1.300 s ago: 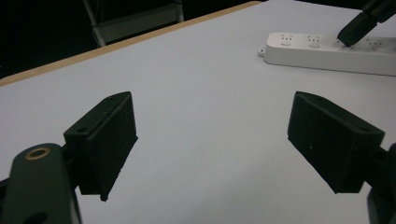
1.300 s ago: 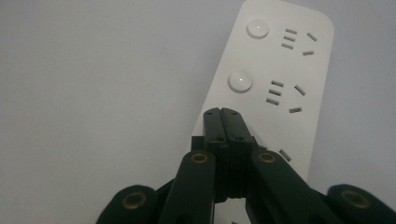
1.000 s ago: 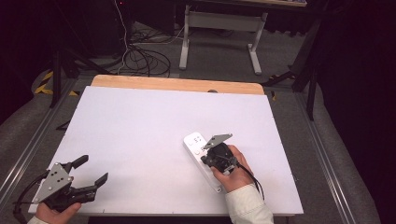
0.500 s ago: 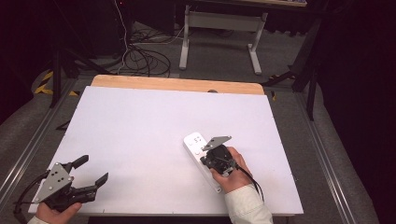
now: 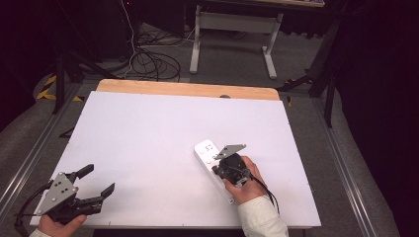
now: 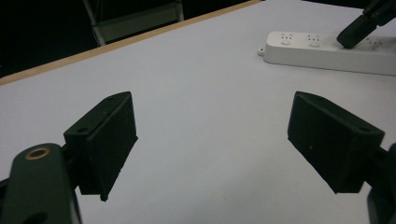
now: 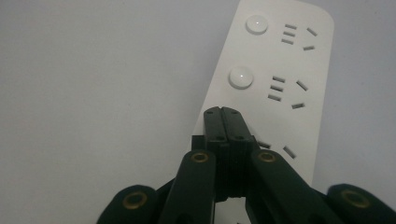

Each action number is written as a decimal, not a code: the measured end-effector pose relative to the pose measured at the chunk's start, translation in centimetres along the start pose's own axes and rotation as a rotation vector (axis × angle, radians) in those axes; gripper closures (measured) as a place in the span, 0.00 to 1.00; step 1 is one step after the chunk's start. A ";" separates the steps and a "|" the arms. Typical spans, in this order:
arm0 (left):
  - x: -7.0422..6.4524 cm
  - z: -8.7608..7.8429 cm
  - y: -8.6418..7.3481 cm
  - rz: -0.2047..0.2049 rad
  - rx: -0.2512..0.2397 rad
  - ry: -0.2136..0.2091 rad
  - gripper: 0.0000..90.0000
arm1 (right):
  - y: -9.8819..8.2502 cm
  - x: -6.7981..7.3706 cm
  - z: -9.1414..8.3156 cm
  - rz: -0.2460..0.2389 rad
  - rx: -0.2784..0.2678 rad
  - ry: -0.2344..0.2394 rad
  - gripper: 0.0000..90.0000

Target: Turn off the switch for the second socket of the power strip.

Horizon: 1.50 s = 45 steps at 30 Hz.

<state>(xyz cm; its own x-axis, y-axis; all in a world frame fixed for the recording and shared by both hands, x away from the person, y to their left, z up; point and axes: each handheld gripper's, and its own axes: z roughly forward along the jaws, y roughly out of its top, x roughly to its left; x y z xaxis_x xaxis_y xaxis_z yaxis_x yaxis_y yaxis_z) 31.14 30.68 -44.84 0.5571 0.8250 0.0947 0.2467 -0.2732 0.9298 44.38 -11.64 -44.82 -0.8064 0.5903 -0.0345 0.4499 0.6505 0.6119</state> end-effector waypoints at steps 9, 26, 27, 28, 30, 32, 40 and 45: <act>0.0 0.0 0.0 0.009 0.002 0.001 0.18 | 0.0 0.0 0.1 -0.001 0.006 -0.002 1.00; 0.1 0.1 0.0 0.011 0.005 -0.004 0.18 | 0.5 0.5 -3.6 -0.014 -0.166 0.000 1.00; 0.0 0.1 0.0 0.005 0.005 -0.005 0.18 | 0.6 0.7 -4.4 -0.027 -0.196 -0.011 1.00; 0.0 0.1 0.0 0.005 0.006 -0.004 0.18 | 0.8 0.9 -5.1 -0.035 -0.217 -0.014 1.00; 0.1 0.2 0.0 0.002 0.007 -0.003 0.18 | 1.1 1.2 -6.2 -0.044 -0.247 -0.014 1.00; 0.0 0.2 0.0 0.001 0.005 -0.003 0.18 | 1.2 1.2 -6.3 -0.047 -0.249 -0.012 1.00; 0.0 0.2 0.0 0.000 0.004 -0.003 0.18 | 1.1 1.2 -6.0 -0.052 -0.245 0.000 1.00; 0.0 0.2 0.0 -0.002 0.004 -0.006 0.18 | 1.1 1.2 -6.2 -0.051 -0.267 0.003 0.88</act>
<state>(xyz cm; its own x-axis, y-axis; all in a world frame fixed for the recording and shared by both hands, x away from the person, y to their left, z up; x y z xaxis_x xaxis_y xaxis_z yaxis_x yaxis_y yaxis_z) 31.33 30.56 -44.91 0.5611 0.8228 0.0906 0.2508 -0.2734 0.9286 41.51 -13.19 -39.25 -0.8269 0.5582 -0.0687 0.2916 0.5300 0.7963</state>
